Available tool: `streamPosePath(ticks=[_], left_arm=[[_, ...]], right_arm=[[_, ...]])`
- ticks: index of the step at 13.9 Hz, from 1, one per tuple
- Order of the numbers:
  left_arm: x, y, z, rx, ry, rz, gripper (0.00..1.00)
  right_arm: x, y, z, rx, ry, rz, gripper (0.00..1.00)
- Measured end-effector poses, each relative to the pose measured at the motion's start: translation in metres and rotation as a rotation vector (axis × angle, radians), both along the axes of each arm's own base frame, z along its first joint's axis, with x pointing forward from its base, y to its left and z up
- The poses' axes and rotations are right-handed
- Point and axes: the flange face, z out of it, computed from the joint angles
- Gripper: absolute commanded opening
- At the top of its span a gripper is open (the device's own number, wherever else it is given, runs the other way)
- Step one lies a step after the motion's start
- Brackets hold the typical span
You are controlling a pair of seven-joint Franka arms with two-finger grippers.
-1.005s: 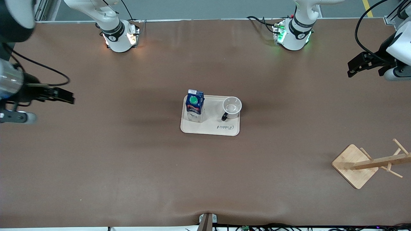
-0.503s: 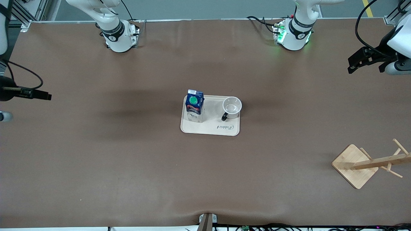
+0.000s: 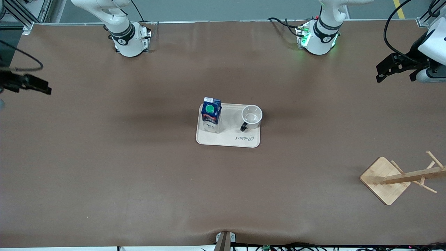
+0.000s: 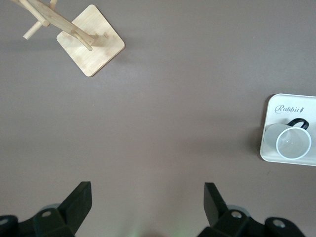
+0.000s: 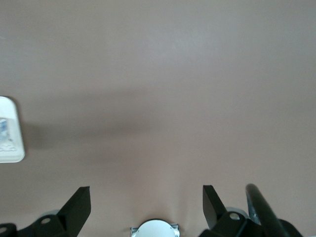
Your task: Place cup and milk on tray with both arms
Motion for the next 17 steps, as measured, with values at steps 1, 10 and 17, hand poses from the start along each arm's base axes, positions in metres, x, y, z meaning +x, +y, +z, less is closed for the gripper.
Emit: streamPosePath(ticks=[1, 10, 17], left_arm=[[0.000, 0.000, 0.000, 0.000, 0.000, 0.000, 1.00], [-0.001, -0.002, 0.000, 0.000, 0.002, 0.050, 1.00], [-0.001, -0.002, 0.002, 0.000, -0.002, 0.052, 1.00]], right_arm=[[-0.005, 0.009, 0.014, -0.008, -0.019, 0.015, 1.00], [-0.012, -0.041, -0.005, 0.057, -0.023, -0.062, 1.00], [-0.024, -0.038, 0.000, 0.076, -0.057, -0.057, 1.00]])
